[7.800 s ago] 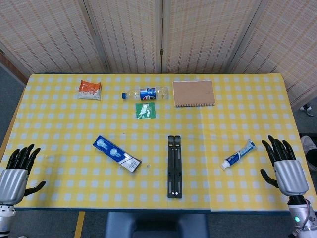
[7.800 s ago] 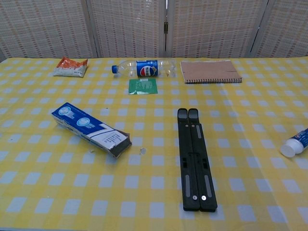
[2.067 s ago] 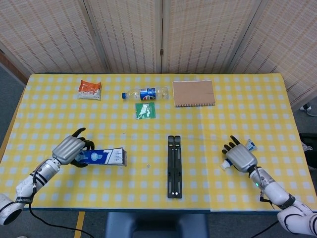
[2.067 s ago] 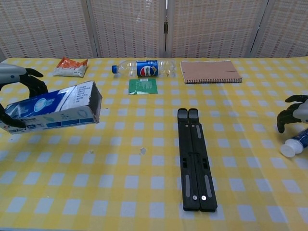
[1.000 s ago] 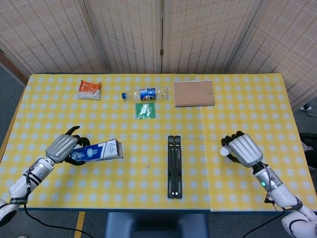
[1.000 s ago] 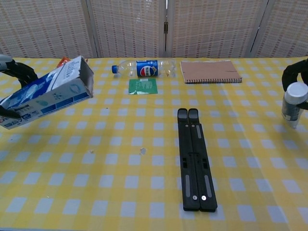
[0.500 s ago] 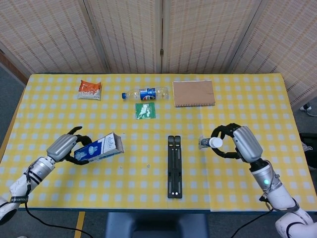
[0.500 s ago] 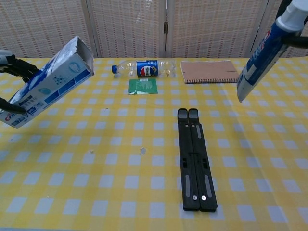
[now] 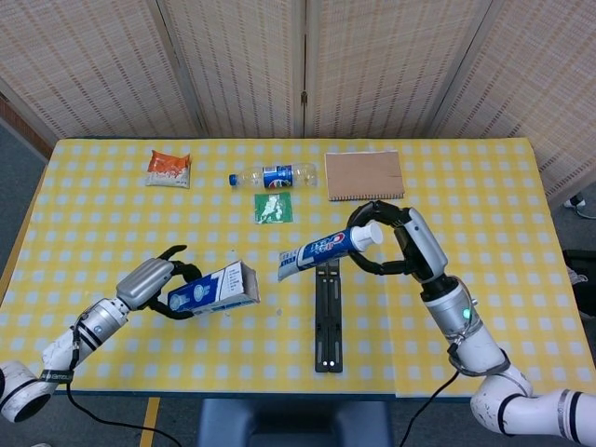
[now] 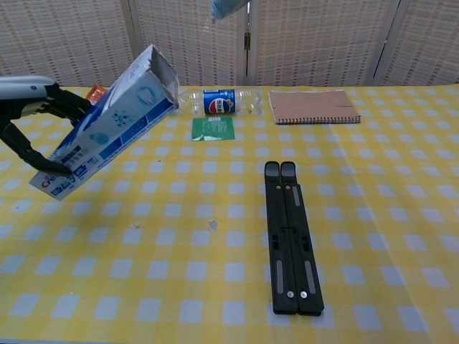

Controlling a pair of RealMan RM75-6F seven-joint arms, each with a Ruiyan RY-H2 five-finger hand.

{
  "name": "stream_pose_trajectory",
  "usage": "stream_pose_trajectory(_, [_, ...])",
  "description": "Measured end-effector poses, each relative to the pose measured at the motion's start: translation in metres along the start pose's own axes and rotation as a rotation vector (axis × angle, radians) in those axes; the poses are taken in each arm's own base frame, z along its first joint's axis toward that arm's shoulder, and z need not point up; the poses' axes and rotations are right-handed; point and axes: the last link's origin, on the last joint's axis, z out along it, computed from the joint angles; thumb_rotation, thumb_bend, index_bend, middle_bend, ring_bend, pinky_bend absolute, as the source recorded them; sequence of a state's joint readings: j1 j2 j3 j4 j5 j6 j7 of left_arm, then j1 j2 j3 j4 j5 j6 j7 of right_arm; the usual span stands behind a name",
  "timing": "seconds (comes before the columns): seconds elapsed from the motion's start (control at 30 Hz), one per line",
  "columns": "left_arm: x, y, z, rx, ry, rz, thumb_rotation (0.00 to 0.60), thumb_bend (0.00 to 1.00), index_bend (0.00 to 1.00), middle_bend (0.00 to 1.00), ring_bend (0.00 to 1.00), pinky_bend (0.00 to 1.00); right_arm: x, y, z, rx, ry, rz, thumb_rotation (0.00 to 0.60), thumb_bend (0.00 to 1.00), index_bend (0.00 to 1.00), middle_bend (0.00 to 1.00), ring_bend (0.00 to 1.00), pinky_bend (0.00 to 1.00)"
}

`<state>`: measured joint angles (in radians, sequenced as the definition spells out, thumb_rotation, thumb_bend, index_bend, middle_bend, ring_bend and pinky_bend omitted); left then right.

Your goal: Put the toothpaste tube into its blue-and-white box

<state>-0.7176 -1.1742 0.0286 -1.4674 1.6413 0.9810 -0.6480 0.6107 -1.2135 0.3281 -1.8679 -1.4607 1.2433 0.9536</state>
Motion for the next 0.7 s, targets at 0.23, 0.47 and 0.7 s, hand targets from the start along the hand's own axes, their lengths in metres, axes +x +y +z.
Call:
stream_pose_trajectory(0.23, [-0.001, 0.011, 0.011, -0.037, -0.025, -0.005, 0.6, 0.2, 0.45, 0.59, 0.43, 0.0, -0.018, 0.001, 0.008, 0.019, -0.038, 0.109, 0.6, 0.34, 0.73, 0.59, 0.55, 0.44])
stream_pose_trajectory(0.47, [0.004, 0.013, 0.015, -0.048, -0.02, -0.042, 0.6, 0.2, 0.46, 0.59, 0.43, 0.0, -0.019, 0.003, 0.008, 0.008, -0.044, 0.122, 0.6, 0.34, 0.73, 0.59, 0.55, 0.44])
stream_pose_trajectory(0.7, [0.011, 0.01, 0.018, -0.059, -0.029, -0.099, 0.6, 0.2, 0.46, 0.59, 0.43, 0.0, -0.02, 0.01, 0.007, -0.032, -0.053, 0.156, 0.6, 0.34, 0.73, 0.59, 0.54, 0.44])
